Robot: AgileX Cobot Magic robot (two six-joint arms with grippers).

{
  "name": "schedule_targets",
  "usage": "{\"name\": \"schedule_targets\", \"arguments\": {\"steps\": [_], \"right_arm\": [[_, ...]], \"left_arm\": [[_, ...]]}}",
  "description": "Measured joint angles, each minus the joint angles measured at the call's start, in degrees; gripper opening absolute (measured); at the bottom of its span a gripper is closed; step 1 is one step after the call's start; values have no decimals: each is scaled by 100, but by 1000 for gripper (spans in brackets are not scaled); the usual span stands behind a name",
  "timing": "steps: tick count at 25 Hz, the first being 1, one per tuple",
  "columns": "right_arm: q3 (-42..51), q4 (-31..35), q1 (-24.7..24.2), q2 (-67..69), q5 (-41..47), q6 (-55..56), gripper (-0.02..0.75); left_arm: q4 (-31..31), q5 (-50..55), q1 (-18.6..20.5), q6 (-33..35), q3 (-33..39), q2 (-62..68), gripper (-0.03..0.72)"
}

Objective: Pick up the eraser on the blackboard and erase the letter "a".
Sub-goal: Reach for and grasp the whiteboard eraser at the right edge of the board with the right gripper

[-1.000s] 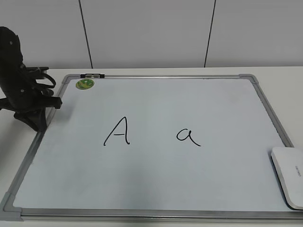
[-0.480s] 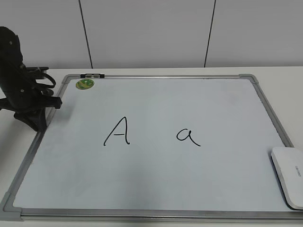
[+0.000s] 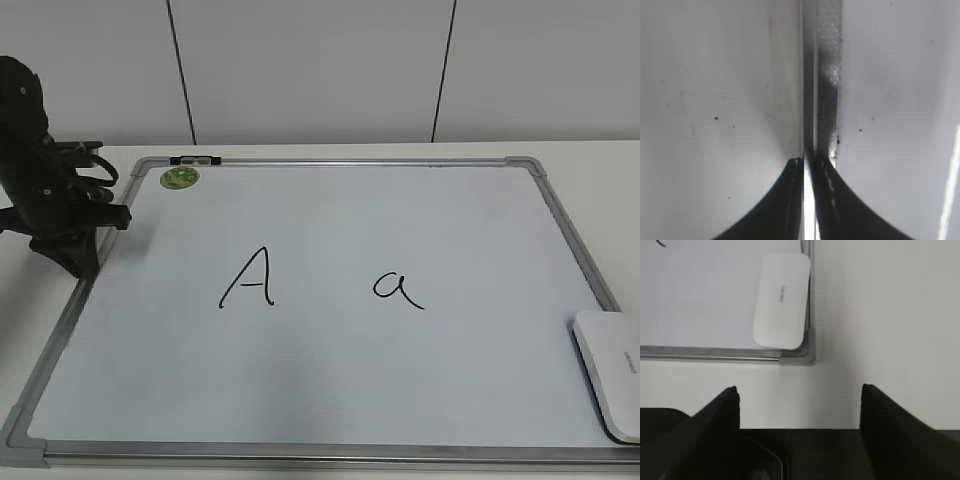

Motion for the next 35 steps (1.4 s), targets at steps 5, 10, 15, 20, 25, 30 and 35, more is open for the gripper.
{"name": "schedule_targets", "arguments": {"steps": [5,10,15,20,25,30,35], "right_arm": [[-108,529,13,1203,-19,0,555],[-117,608,13,2209,-174,0,555],[-192,608,13,3100,-668,0,555],[-213,608,13,3818,-1049,0,555],[-213,608,13,4290,-1511,45,555],[-213,608,13,4632,-1919,192,610],[-325,608,13,4892,-2160,294,641]], "left_arm": [[0,10,0,0,0,0,53],[0,10,0,0,0,0,54],[0,10,0,0,0,0,54],[-8,10,0,0,0,0,54],[-22,10,0,0,0,0,54],[-27,10,0,0,0,0,54],[-41,10,0,0,0,0,54]]}}
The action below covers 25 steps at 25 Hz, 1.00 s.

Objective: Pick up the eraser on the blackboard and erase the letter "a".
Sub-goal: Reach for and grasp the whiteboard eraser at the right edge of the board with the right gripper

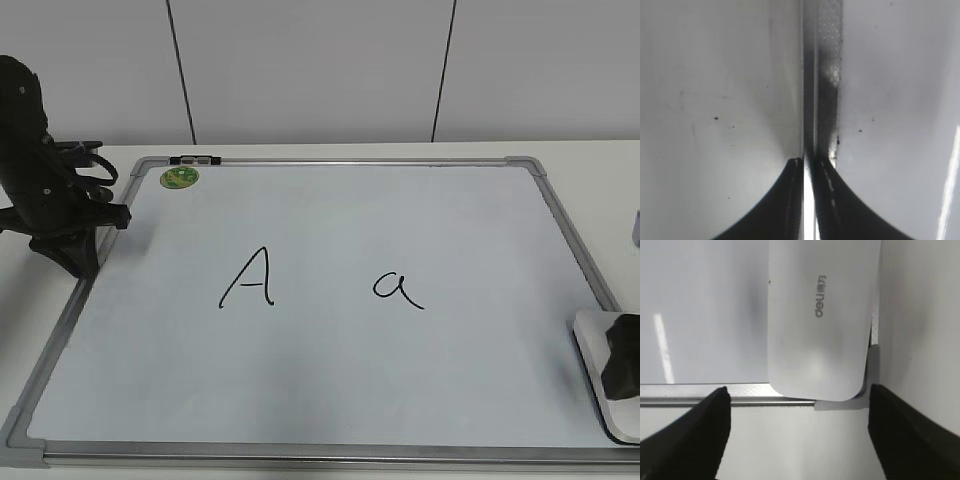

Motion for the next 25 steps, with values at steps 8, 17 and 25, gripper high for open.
{"name": "schedule_targets", "arguments": {"steps": [8,17,25], "right_arm": [[-783,-335,0,811,126,341,643],[-1239,-663,0,1492,390,693,643],[-1252,-553,-205,1814,366,736,643]], "left_arm": [[-10,0,0,0,0,0,54],[-42,0,0,0,0,0,54],[-69,0,0,0,0,0,54]]}}
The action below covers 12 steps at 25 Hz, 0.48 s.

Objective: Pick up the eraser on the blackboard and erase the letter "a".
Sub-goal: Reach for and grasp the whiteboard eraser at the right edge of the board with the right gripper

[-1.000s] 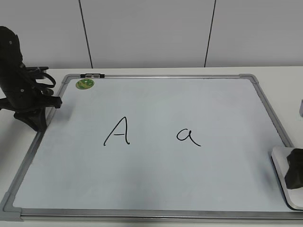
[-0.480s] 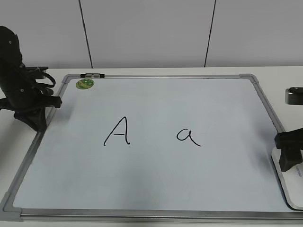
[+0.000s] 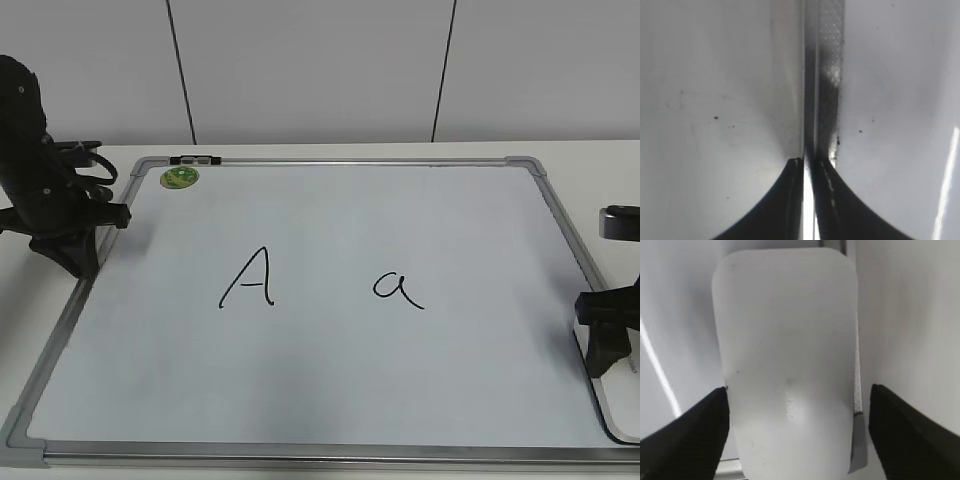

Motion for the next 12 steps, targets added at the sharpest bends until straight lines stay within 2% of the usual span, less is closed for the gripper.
{"name": "schedule_targets", "arguments": {"steps": [12], "right_arm": [[0,110,-55,254,-244,-69,629]], "left_arm": [[-14,0,0,0,0,0,54]]}}
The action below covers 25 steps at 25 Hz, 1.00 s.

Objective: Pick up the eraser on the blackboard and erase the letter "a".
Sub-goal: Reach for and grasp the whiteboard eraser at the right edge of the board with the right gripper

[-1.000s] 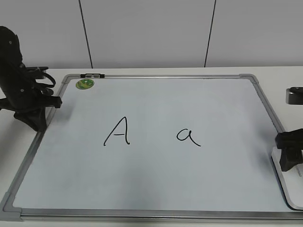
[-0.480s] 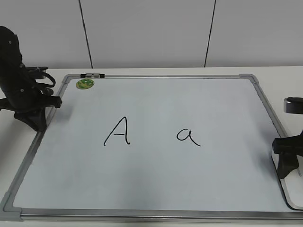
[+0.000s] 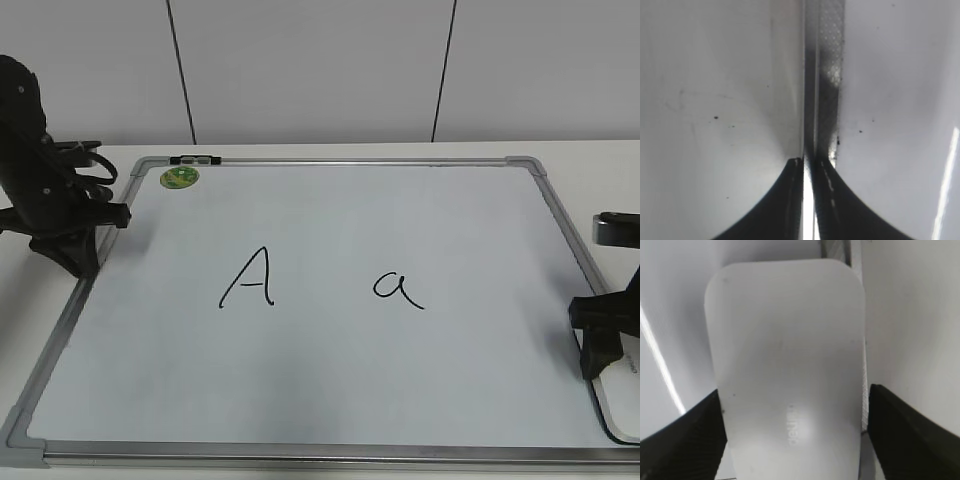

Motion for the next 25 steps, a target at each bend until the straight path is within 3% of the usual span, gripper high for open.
{"name": "schedule_targets", "arguments": {"steps": [10,22,25], "right_arm": [[0,40,0,10,-45,-64,529],[-41,61,0,10,-34,-73,523],[-276,74,0,65,353,-73,523]], "left_arm": [[0,0,0,0,0,0,54],[-14,0,0,-8,0,0,54],[-22,0,0,-8,0,0,54]]}}
